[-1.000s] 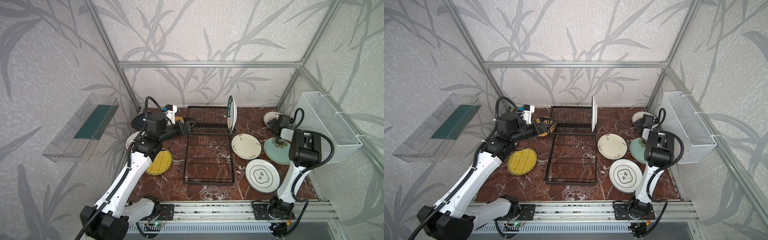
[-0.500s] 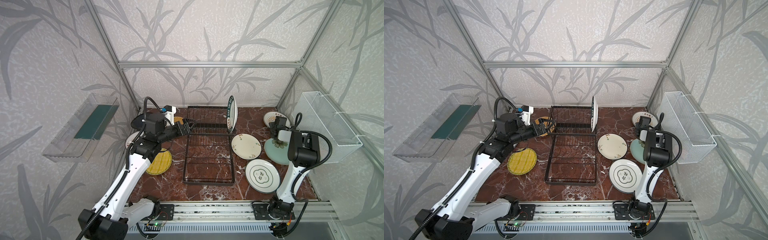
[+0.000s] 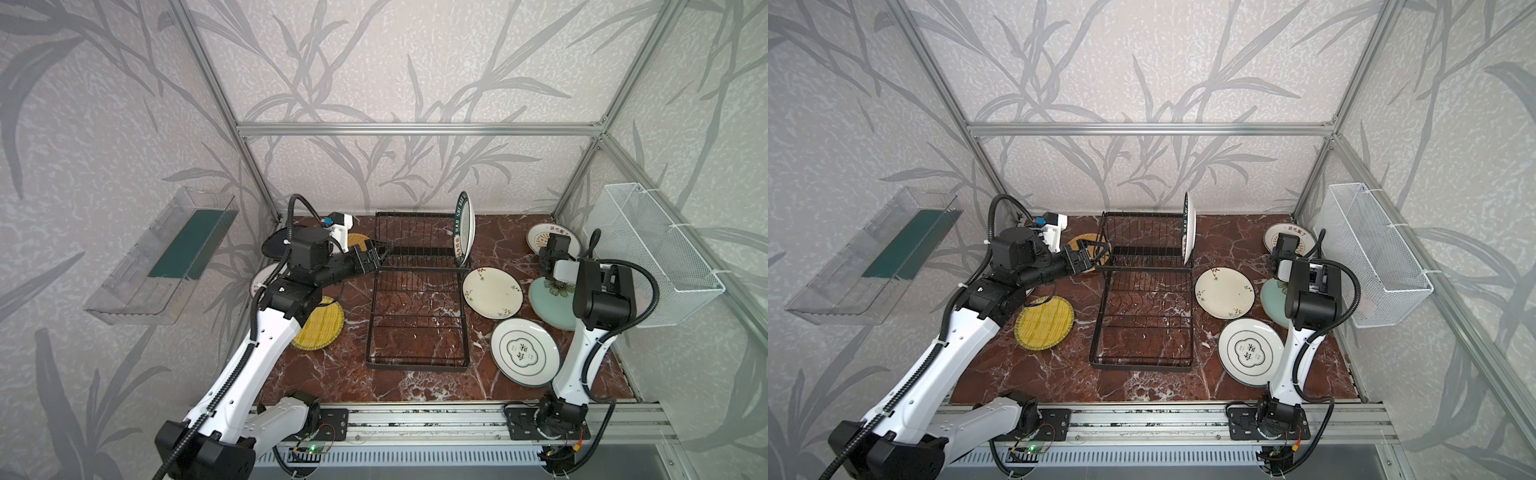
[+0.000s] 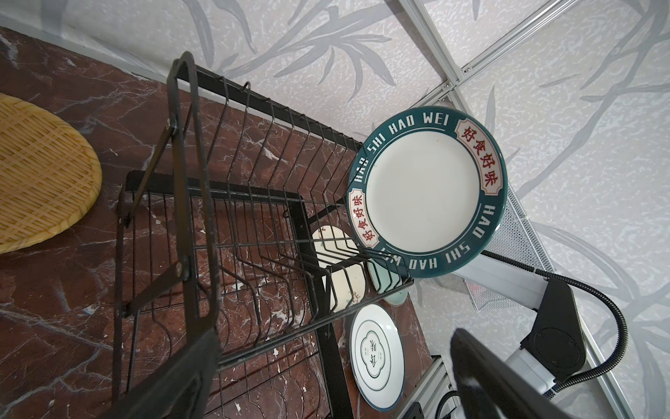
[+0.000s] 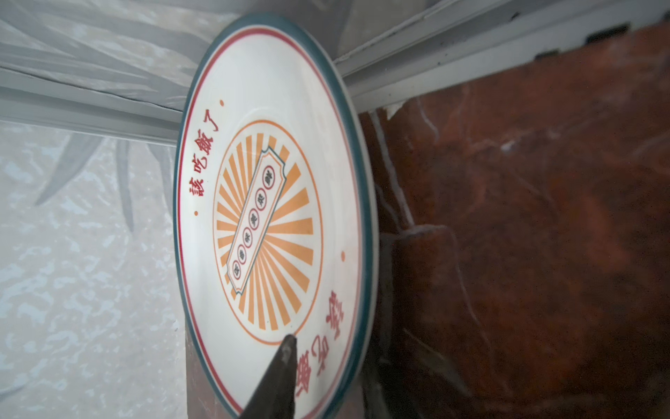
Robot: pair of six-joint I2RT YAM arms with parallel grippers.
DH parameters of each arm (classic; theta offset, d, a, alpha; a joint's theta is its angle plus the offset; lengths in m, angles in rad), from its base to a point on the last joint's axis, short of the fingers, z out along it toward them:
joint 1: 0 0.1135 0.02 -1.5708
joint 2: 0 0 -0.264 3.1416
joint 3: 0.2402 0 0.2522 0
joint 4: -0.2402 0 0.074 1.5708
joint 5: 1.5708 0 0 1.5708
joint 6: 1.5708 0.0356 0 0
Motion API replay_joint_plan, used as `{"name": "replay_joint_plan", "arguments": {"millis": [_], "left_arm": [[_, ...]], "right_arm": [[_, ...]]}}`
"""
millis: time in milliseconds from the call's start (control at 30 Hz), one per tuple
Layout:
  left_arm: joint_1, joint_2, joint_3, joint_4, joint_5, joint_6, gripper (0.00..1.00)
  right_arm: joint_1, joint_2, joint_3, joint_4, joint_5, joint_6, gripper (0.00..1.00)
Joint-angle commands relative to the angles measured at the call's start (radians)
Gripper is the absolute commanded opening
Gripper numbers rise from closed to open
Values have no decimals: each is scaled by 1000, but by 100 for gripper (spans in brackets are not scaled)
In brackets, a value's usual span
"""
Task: Load plates into a dish rack
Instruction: Pick up the plate from the top-right of the table.
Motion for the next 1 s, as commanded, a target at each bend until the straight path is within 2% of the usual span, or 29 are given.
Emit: {"name": "replay_joint_plan", "arguments": {"millis": [0, 167, 300, 733, 967], "left_arm": [[4, -17, -4, 6, -10, 20, 99], [4, -22, -5, 0, -17, 29, 99], [6, -26, -11, -2, -29, 40, 99], [6, -52, -19, -38, -76, 90, 99], [6, -67, -33, -40, -92, 90, 99]], "right_arm": [[-11, 57, 17, -99, -7, 36, 24], [-9, 61, 44, -110, -30, 23, 9], [-6, 59, 50, -106, -38, 16, 0], [60, 28, 62, -49, -91, -62, 0], [92, 1, 15, 53, -198, -108, 0]]}}
